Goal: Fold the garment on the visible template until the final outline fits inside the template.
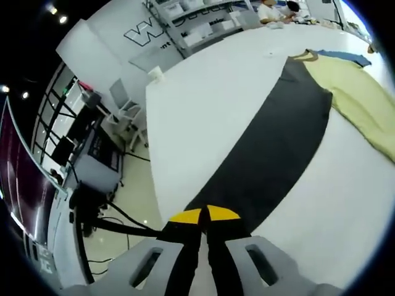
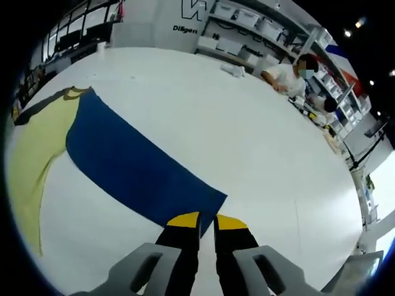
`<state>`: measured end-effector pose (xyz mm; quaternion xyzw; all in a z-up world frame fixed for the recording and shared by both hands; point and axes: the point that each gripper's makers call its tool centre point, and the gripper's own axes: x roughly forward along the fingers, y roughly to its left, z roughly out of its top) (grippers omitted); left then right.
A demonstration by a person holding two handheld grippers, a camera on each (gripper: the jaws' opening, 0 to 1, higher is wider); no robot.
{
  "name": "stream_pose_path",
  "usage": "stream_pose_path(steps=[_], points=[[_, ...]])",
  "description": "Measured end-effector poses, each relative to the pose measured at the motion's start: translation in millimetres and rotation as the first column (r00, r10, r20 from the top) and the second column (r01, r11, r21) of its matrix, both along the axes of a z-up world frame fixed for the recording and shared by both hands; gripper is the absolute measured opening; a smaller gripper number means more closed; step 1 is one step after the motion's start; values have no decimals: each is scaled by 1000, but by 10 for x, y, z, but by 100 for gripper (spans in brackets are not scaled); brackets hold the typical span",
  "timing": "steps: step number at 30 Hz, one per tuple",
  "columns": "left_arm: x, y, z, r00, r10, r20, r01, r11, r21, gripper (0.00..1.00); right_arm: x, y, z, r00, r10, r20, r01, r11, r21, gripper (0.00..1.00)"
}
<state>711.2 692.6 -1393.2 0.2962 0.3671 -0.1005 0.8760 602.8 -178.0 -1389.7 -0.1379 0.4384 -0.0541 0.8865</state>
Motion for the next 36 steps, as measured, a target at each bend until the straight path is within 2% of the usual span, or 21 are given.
stream_pose_path(steps=[5,9,13,16,20,25,26,27,29,33,36], points=[[-26,-139,47,1000,-29,9,29,999,-25,14,-18,113,75,999,19,26,-19,1000,11,6],[-47,-297,150,998,-53,39,54,997,-49,27,-10,212,143,998,44,50,-45,999,22,9],[-77,-435,224,996,-77,55,81,994,-76,34,21,362,232,994,57,98,-63,996,63,19],[-107,-529,269,994,-88,59,93,990,-101,39,24,457,274,989,93,111,-100,994,55,26],[-133,-629,323,995,-84,62,92,985,-145,51,14,571,337,984,119,134,-129,990,65,33],[-159,-740,393,991,-107,79,118,981,-156,59,-10,707,404,975,151,161,-165,983,81,41],[-158,-759,414,990,-114,87,126,980,-155,61,-21,746,415,975,141,170,-160,982,104,43],[-156,-787,440,989,-115,92,129,978,-163,63,-25,788,422,975,136,178,-160,979,128,45],[-151,-863,484,987,-122,102,140,970,-199,67,-34,824,438,970,161,183,-184,976,114,50],[-168,-1007,566,982,-147,115,172,955,-242,71,-35,937,451,962,185,202,-216,966,146,65],[-193,-1100,590,980,-165,110,190,942,-276,79,-43,1035,495,954,206,217,-242,958,156,70]])
